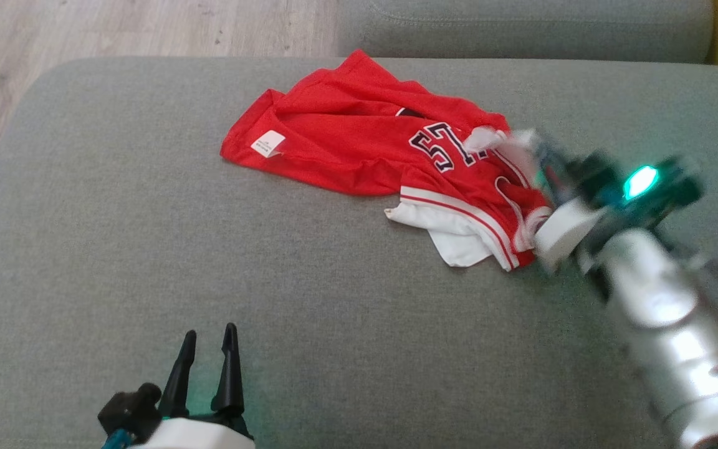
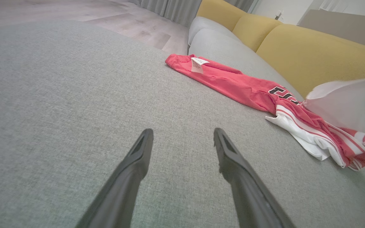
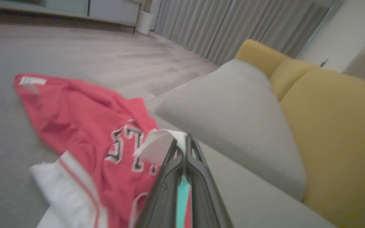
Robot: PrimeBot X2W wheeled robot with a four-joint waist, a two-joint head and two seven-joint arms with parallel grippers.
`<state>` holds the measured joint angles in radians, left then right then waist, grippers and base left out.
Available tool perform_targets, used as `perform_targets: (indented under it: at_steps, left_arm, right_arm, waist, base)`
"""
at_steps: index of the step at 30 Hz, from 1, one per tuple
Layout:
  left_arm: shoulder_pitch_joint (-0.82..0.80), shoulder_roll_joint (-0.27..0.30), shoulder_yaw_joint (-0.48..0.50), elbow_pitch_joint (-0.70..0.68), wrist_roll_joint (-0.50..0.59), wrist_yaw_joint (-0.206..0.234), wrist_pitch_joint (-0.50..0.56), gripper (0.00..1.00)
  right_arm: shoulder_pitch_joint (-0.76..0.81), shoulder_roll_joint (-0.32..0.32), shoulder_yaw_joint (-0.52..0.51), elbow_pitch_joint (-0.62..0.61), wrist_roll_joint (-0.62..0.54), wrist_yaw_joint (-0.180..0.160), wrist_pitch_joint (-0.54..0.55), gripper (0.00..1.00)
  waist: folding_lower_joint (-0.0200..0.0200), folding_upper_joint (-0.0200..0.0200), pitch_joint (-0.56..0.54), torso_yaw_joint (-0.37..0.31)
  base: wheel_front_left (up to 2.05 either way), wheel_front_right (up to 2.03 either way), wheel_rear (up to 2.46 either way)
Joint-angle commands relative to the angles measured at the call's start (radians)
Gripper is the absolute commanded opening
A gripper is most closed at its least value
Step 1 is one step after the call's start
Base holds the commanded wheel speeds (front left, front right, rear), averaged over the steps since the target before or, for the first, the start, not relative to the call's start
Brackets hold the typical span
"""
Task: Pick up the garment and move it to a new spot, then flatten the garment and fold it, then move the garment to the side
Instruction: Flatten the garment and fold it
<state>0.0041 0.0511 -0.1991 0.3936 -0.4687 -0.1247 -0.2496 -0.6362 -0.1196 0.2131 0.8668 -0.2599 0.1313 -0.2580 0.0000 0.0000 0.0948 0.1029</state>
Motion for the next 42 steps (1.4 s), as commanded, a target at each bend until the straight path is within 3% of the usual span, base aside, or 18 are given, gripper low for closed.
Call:
perform_targets:
  at_steps: [1, 7, 8, 12, 19, 23, 24, 28, 33, 36, 37, 42]
  left_arm:
    - [-0.018, -0.001, 0.025, -0.028, -0.011, -0.006, -0.012, 1.0]
    - [-0.01, -0.001, -0.019, -0.031, -0.01, -0.006, -0.012, 1.0]
    - [-0.011, -0.001, -0.037, -0.031, -0.009, -0.006, -0.012, 1.0]
    - [-0.02, -0.001, -0.07, -0.029, -0.009, -0.006, -0.012, 1.0]
    - [-0.06, -0.001, -0.124, -0.035, -0.009, -0.006, -0.012, 1.0]
    - [-0.074, -0.001, -0.147, -0.044, -0.019, -0.006, -0.012, 1.0]
    - [-0.075, -0.001, -0.151, -0.046, -0.021, -0.006, -0.012, 1.0]
    - [-0.08, -0.001, -0.158, -0.048, -0.034, -0.006, -0.012, 1.0]
    - [-0.082, -0.001, -0.153, -0.046, -0.033, -0.006, -0.012, 1.0]
    - [-0.075, -0.001, -0.145, -0.041, -0.018, -0.006, -0.012, 1.0]
    - [-0.075, -0.001, -0.145, -0.041, -0.018, -0.006, -0.012, 1.0]
    - [-0.065, -0.001, -0.139, -0.034, -0.004, -0.006, -0.012, 1.0]
  right_arm:
    - [-0.073, -0.021, -0.003, -0.045, 0.016, -0.001, -0.004, 0.0]
    - [-0.196, -0.16, -0.084, -0.043, 0.023, -0.001, -0.004, 0.0]
    - [-0.24, -0.207, -0.101, -0.018, 0.005, -0.001, 0.004, 0.0]
    - [-0.312, -0.285, -0.142, 0.024, -0.039, -0.001, 0.032, 0.0]
    - [-0.41, -0.399, -0.277, 0.03, -0.14, -0.001, 0.089, 0.0]
    - [-0.455, -0.424, -0.353, 0.029, -0.192, -0.001, 0.113, 0.04]
    - [-0.46, -0.422, -0.369, 0.034, -0.204, -0.001, 0.122, 1.0]
    - [-0.434, -0.353, -0.42, 0.066, -0.216, -0.001, 0.102, 1.0]
    - [-0.314, -0.215, -0.415, 0.113, -0.18, -0.001, 0.017, 1.0]
    - [-0.196, -0.101, -0.331, 0.125, -0.091, -0.001, -0.002, 1.0]
    - [-0.196, -0.101, -0.331, 0.125, -0.091, -0.001, -0.002, 1.0]
    - [-0.014, -0.024, -0.136, 0.0, 0.132, -0.001, -0.003, 1.0]
  waist:
    - [0.0, 0.0, -0.006, 0.001]
    - [0.0, 0.0, -0.004, 0.042]
    - [0.0, 0.0, 0.009, 0.067]
    - [0.0, 0.0, 0.048, 0.13]
    - [0.0, 0.0, 0.128, 0.253]
    - [0.0, 0.0, 0.16, 0.295]
    - [0.0, 0.0, 0.164, 0.299]
    - [0.0, 0.0, 0.166, 0.294]
    - [0.0, 0.0, 0.134, 0.26]
    - [0.0, 0.0, 0.105, 0.226]
    - [0.0, 0.0, 0.105, 0.226]
    - [0.0, 0.0, 0.078, 0.195]
  base:
    - [0.0, 0.0, 0.0]
    - [0.0, 0.0, 0.0]
    - [0.0, 0.0, 0.0]
    - [0.0, 0.0, 0.0]
    - [0.0, 0.0, 0.0]
    - [0.0, 0.0, 0.0]
    - [0.0, 0.0, 0.0]
    - [0.0, 0.0, 0.0]
    - [0.0, 0.0, 0.0]
    - [0.0, 0.0, 0.0]
    - [0.0, 0.0, 0.0]
    - [0.0, 0.0, 0.0]
